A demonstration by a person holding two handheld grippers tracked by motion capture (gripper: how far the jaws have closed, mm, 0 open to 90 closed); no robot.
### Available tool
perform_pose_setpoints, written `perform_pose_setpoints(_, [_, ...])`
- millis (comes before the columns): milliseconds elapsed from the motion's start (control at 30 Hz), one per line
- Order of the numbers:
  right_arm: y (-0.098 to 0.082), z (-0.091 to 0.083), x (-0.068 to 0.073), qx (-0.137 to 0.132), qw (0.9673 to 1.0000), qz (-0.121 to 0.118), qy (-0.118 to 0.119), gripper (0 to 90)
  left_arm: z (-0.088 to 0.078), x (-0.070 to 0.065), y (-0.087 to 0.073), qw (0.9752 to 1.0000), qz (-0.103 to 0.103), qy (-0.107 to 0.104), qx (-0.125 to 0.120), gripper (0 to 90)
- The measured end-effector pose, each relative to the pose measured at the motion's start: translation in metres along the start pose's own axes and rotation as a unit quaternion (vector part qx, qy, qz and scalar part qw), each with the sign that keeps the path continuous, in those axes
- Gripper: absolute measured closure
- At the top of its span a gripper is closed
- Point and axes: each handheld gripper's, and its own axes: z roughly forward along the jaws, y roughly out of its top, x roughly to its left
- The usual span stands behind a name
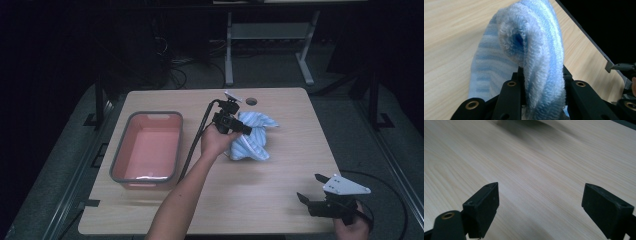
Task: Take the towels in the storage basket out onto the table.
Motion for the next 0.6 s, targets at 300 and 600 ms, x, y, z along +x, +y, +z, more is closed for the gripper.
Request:
perform_pose_setpoints(300, [0.0,0.0,0.0,-0.001,1.0,0.001,0.001,13.8,0.016,0.003,-0.008,0.9999,-0.001,0.007,0.016,70.8])
perform_pose_setpoints(600, [0.0,0.0,0.001,0.0,1.0,0.001,0.003,13.8,0.032,0.007,-0.015,0.9995,-0.008,0.01,0.028,70.1])
